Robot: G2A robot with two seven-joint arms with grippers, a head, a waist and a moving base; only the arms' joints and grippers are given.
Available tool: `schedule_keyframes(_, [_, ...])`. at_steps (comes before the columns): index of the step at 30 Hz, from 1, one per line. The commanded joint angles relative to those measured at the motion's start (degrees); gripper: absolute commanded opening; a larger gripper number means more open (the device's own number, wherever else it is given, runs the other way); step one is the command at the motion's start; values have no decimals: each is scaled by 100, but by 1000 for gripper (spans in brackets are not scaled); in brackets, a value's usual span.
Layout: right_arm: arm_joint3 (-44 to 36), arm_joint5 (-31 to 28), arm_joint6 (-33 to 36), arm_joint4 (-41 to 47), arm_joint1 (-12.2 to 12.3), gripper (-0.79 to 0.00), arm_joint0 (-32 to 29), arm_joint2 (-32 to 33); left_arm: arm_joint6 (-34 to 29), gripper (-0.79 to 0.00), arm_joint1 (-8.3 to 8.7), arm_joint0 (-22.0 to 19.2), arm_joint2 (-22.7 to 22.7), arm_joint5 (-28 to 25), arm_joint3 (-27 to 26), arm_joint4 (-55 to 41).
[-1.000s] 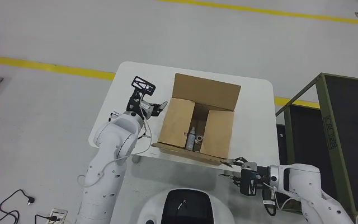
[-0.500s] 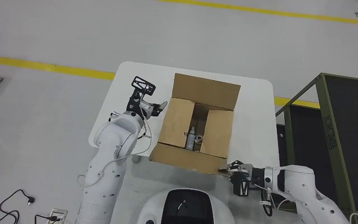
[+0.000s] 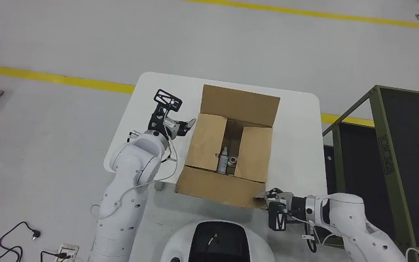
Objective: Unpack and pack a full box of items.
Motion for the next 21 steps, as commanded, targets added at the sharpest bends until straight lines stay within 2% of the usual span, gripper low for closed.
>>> schedule_keyframes(1, [-18, -18, -42, 13, 13, -65, -15, 17, 0, 0, 0, 0, 0, 0, 0, 0])
schedule_keyframes(4, [-36, -200, -142, 13, 51, 0, -62, 97, 0, 0, 0, 0, 0, 0, 0, 0])
schedule_keyframes(6, [2, -386, -406, 140, 92, 0, -99, 264, 0, 0, 0, 0, 0, 0, 0, 0])
schedule_keyframes(12, [58, -393, -1276, 196, 292, 0, -423, 877, 0, 0, 0, 0, 0, 0, 0, 0])
schedule_keyframes(14, [125, -393, -1686, 371, 344, -43, -539, 1174, 0, 0, 0, 0, 0, 0, 0, 0])
schedule_keyframes(15, [180, -379, -1872, 483, 360, -123, -599, 1320, 0, 0, 0, 0, 0, 0, 0, 0])
schedule_keyframes(16, [230, -366, -2007, 582, 374, -286, -656, 1447, 0, 0, 0, 0, 0, 0, 0, 0])
schedule_keyframes(18, [263, -342, -2243, 800, 389, -554, -745, 1619, 0, 0, 0, 0, 0, 0, 0, 0])
schedule_keyframes(20, [316, -333, -2380, 1016, 394, -785, -816, 1713, 0, 0, 0, 0, 0, 0, 0, 0])
schedule_keyframes(21, [385, -354, -2314, 1126, 394, -785, -838, 1739, 0, 0, 0, 0, 0, 0, 0, 0])
